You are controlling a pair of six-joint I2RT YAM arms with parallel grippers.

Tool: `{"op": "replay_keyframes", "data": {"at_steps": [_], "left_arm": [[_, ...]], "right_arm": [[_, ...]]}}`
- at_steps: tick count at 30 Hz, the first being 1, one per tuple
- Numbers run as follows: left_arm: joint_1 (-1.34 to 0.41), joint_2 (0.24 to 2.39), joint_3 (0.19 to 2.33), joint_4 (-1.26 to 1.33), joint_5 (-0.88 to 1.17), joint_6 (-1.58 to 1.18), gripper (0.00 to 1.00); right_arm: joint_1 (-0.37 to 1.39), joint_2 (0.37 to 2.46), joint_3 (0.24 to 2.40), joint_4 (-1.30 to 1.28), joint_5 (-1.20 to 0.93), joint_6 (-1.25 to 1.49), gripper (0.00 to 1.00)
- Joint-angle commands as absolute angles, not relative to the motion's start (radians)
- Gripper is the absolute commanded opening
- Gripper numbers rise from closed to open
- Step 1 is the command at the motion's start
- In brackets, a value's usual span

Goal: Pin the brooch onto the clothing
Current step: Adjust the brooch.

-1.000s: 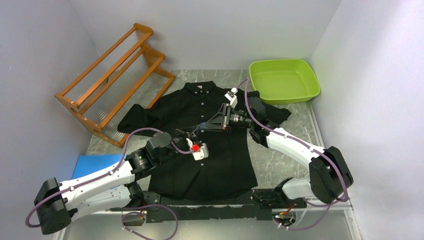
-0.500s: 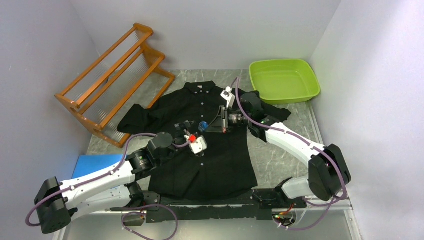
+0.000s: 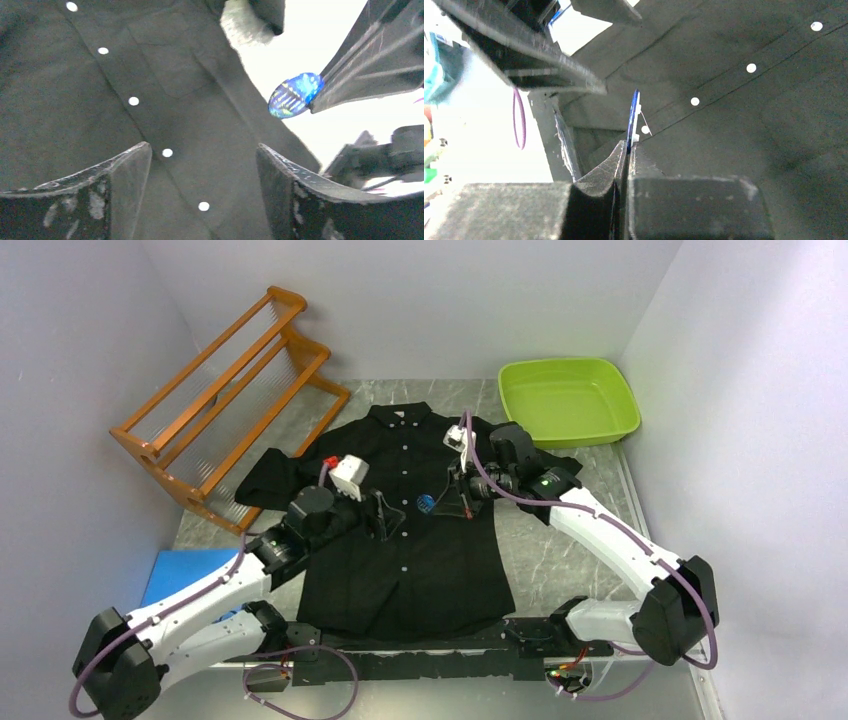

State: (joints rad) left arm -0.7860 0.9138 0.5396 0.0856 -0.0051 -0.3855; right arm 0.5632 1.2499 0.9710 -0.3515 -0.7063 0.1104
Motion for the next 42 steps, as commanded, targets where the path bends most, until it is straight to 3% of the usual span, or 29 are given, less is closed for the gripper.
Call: {"op": "replay_keyframes", "data": {"at_steps": [1, 8, 14, 19, 21, 25, 28, 31, 34, 38, 42], "left_arm": [[-0.656, 0.885, 0.522, 0.173, 0.326, -0.685, 0.78], [-0.565, 1.053, 0.487, 0.621, 0.744, -0.893, 0.57], [-0.566, 1.102, 0.464, 0.813, 0.788, -0.933, 0.55], [-0.57, 1.086, 0.473, 0.775, 0.788, -0.909, 0.44], [-0.575, 1.089, 0.473, 0.78, 0.789, -0.91, 0.35], [-0.578, 1.106, 0.468, 0.812, 0.79, -0.924, 0.06], [-0.578, 1.108, 0.46, 0.828, 0.779, -0.929, 0.03], [-0.579, 1.093, 0.452, 0.836, 0.757, -0.929, 0.03], [-0.58, 1.071, 0.452, 0.817, 0.741, -0.914, 0.03], [-0.582, 1.051, 0.451, 0.807, 0.723, -0.903, 0.03], [-0.583, 1.036, 0.444, 0.808, 0.701, -0.9, 0.02]], "right_arm": [[0.559, 1.231, 1.033, -0.418, -0.772, -0.025, 0.0], [0.558, 1.28, 1.082, -0.391, -0.997, -0.003, 0.0], [0.559, 1.273, 1.095, -0.35, -1.022, 0.059, 0.0], [0.558, 1.288, 1.106, -0.364, -1.034, 0.056, 0.0], [0.558, 1.293, 1.107, -0.36, -1.044, 0.059, 0.0], [0.558, 1.288, 1.099, -0.339, -1.037, 0.07, 0.0], [0.559, 1.279, 1.092, -0.318, -1.014, 0.086, 0.0], [0.558, 1.245, 1.066, -0.28, -0.957, 0.118, 0.39], [0.557, 1.184, 1.014, -0.166, -0.905, 0.203, 0.58], [0.557, 1.143, 0.956, -0.019, -0.845, 0.368, 0.61], [0.557, 1.14, 0.93, 0.059, -0.808, 0.503, 0.48]]}}
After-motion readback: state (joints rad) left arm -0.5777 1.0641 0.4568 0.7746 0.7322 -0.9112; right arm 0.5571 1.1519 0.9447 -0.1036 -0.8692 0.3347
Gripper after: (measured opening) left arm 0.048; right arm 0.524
